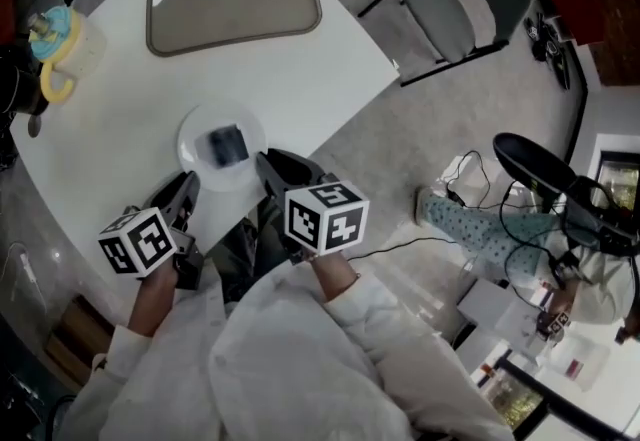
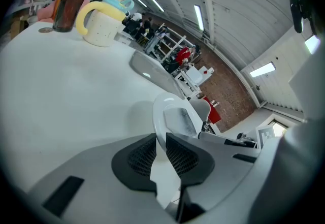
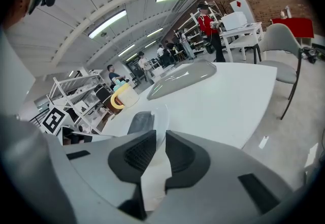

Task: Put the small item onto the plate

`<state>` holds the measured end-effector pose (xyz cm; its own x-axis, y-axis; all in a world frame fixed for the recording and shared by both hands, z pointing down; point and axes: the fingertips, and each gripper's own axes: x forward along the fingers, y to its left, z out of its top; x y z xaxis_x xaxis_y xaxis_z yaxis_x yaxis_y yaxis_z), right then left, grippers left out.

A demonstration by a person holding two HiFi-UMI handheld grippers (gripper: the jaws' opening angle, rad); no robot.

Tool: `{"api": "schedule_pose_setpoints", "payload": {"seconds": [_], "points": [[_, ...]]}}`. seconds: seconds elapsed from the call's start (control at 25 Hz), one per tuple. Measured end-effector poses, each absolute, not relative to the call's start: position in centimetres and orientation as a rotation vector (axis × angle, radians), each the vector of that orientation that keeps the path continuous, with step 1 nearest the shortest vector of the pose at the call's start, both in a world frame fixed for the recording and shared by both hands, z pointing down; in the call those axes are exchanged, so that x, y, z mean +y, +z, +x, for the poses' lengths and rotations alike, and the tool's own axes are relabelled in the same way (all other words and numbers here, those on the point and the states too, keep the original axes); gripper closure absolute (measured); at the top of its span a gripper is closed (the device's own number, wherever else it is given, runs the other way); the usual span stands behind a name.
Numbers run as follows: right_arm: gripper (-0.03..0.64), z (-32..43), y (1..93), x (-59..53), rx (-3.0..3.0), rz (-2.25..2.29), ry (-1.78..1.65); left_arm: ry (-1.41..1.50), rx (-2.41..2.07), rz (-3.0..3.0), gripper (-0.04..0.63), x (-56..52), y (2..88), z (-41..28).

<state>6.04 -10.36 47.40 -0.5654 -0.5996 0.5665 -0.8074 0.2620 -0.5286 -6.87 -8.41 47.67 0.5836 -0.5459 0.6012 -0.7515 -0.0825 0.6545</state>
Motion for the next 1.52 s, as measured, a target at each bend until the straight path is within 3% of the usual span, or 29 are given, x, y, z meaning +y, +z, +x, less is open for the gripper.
{"api": "schedule_pose_setpoints", "payload": {"seconds": [0.48,0.92,1.52], "points": [[0.557,8.7,46.2,-19.8,-2.357,1.158,1.135,0.193,-1.19,1.705,0.54,-16.3,46.5,-3.9],[0.557,7.1,42.6,-14.3,-2.422,1.025,1.059,0.122,-1.326,1.658,0.54,-9.5,42.6,-5.2],[0.557,2.0,44.6,-14.8,-2.432,0.889,1.048,0.078,-1.417,1.65,0.54,-9.5,44.3,-9.8]]}}
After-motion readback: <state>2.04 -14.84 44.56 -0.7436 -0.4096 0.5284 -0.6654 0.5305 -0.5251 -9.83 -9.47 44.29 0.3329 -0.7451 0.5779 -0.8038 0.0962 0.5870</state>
